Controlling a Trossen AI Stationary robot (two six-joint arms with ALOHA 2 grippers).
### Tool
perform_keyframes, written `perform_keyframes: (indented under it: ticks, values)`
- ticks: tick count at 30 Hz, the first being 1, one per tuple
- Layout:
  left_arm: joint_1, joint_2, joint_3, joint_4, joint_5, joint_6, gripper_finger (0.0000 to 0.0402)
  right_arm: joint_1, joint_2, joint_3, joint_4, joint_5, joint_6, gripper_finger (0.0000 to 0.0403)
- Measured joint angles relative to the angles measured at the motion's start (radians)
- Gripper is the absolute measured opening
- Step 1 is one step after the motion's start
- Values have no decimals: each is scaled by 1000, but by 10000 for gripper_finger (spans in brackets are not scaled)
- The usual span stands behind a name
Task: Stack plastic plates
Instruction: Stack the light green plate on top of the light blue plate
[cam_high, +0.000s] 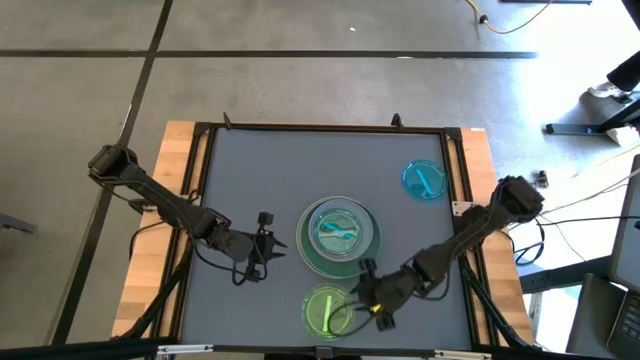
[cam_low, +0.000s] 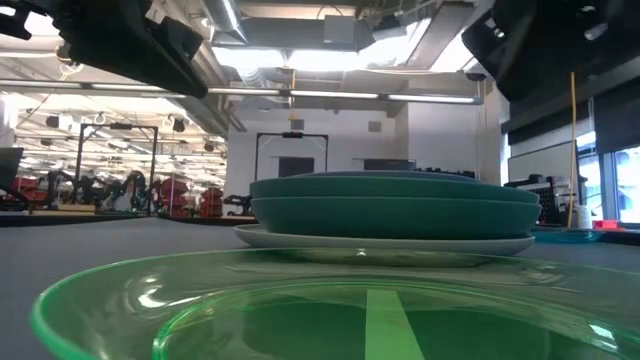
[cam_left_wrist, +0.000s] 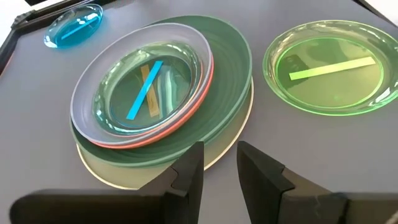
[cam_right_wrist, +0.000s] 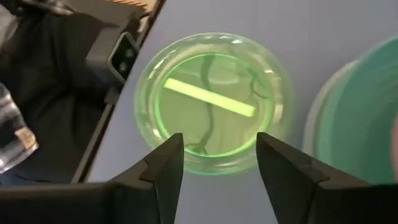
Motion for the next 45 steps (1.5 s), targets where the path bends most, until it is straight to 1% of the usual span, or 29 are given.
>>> perform_keyframes:
  ticks: [5, 10, 13, 19, 25, 29, 33, 35, 37, 42, 44, 45]
  values:
    - [0, 0, 0, 8, 0, 1, 90, 31, 86, 0, 116, -34, -3, 189]
    - [0, 0, 0, 8, 0, 0, 90, 75, 156, 0, 255, -34, -12, 188]
    - [0, 0, 0, 9, 0, 11, 90, 102, 182, 0, 301, -16, -34, 188]
    - [0, 0, 0, 8, 6, 13, 90, 125, 239, 1, 314, 42, -58, 188]
    - [0, 0, 0, 17, 6, 18, 90, 124, 296, 1, 369, 51, -176, 188]
    - [0, 0, 0, 18, 6, 18, 90, 124, 310, 1, 365, 115, -236, 188]
    - [0, 0, 0, 17, 8, 18, 90, 123, 310, 1, 352, 122, -262, 184]
    - [0, 0, 0, 17, 8, 19, 90, 123, 310, 1, 339, 122, -263, 171]
    - [0, 0, 0, 17, 8, 18, 90, 123, 310, 1, 336, 121, -263, 147]
    - [0, 0, 0, 20, 8, 19, 90, 124, 310, 1, 310, 97, -264, 63]
    - [0, 0, 0, 27, 8, 27, 90, 124, 310, 1, 307, 97, -285, 26]
    - [0, 0, 0, 32, 8, 38, 90, 124, 310, 2, 308, 97, -298, 14]
